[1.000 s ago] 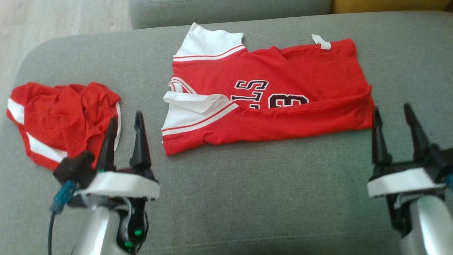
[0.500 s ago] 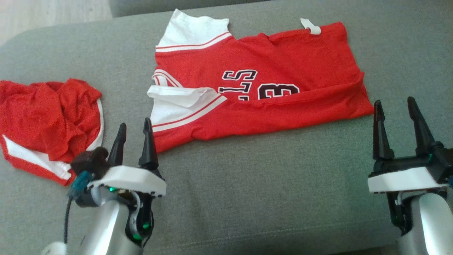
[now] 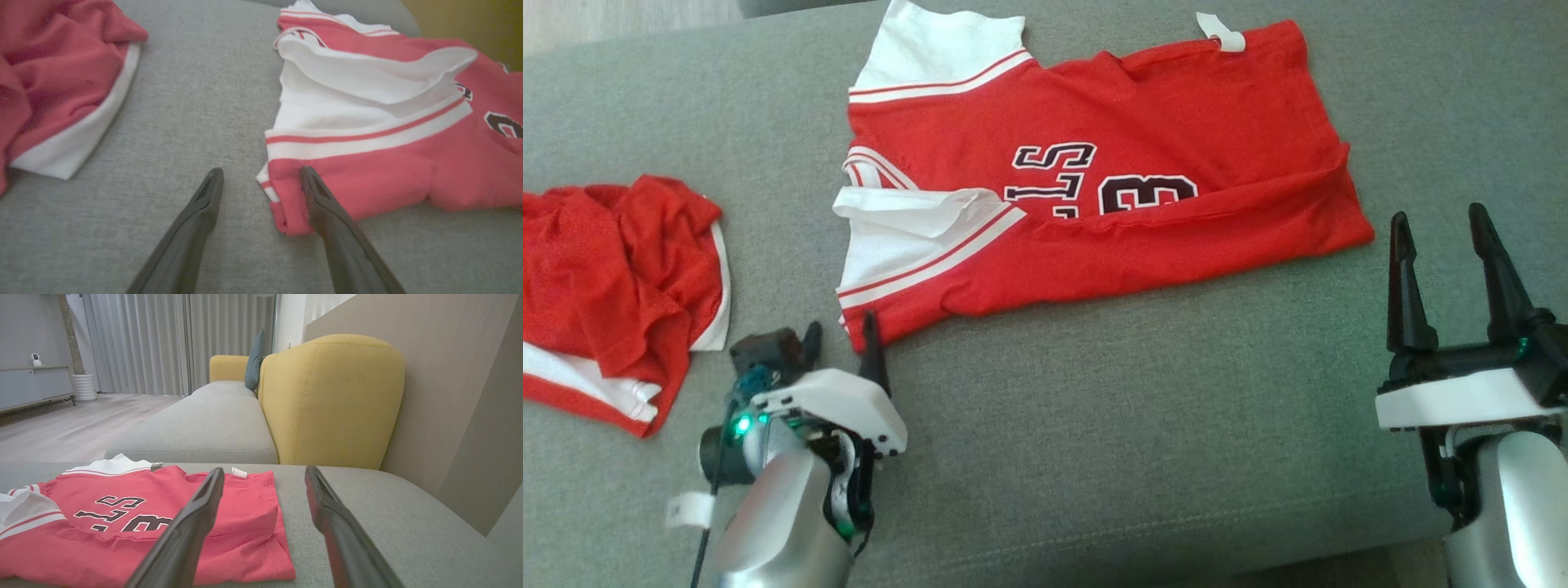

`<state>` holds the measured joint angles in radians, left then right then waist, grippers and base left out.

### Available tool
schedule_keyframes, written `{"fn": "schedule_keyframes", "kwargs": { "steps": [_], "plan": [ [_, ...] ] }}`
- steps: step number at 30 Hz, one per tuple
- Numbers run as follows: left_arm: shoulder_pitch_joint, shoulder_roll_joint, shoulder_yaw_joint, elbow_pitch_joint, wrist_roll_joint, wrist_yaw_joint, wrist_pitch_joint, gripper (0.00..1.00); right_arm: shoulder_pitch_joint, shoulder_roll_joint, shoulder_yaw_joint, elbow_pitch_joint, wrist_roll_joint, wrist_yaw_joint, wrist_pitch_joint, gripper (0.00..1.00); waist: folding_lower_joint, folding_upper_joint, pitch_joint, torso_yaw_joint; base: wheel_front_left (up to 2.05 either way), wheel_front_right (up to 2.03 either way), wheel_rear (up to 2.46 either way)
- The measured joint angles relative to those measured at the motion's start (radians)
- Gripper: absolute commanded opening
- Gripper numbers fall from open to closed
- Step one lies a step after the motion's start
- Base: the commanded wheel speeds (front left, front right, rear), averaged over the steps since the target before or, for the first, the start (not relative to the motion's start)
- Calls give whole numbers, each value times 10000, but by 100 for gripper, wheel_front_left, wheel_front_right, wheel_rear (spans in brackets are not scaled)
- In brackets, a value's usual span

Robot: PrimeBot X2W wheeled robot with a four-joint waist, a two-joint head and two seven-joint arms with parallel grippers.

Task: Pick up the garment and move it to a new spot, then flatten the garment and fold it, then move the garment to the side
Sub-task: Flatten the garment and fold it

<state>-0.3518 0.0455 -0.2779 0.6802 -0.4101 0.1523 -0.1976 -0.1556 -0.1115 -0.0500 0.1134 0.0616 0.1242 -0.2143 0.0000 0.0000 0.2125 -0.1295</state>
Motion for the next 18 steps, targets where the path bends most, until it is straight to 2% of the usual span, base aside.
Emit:
{"fn": "schedule_keyframes", "kwargs": {
  "steps": [11, 12, 13, 14, 18],
  "plan": [
    [-894, 123, -364, 650, 146, -228, 752, 100, -9, 4, -10, 4, 0, 0, 42, 100, 0, 0, 269, -103, 0, 0, 0],
    [-959, 144, -405, 667, 148, -305, 863, 86, -17, 4, -15, 8, 0, 0, 48, 100, 0, 0, 287, -102, 0, 0, 0],
    [-1011, 165, -435, 675, 150, -405, 936, 27, -42, 4, -23, 17, 0, 0, 52, 100, 0, 0, 297, -93, 0, 0, 0],
    [-1051, 173, -474, 673, 142, -514, 997, 0, -84, 4, -56, 25, 0, 0, 96, 100, 0, 0, 301, -74, 0, 0, 0],
    [-1044, 92, -644, 591, 138, -640, 708, 0, -458, 12, -320, 334, 27, 0, 562, 100, 0, 0, 277, 78, 0, 0, 0]
  ]
}}
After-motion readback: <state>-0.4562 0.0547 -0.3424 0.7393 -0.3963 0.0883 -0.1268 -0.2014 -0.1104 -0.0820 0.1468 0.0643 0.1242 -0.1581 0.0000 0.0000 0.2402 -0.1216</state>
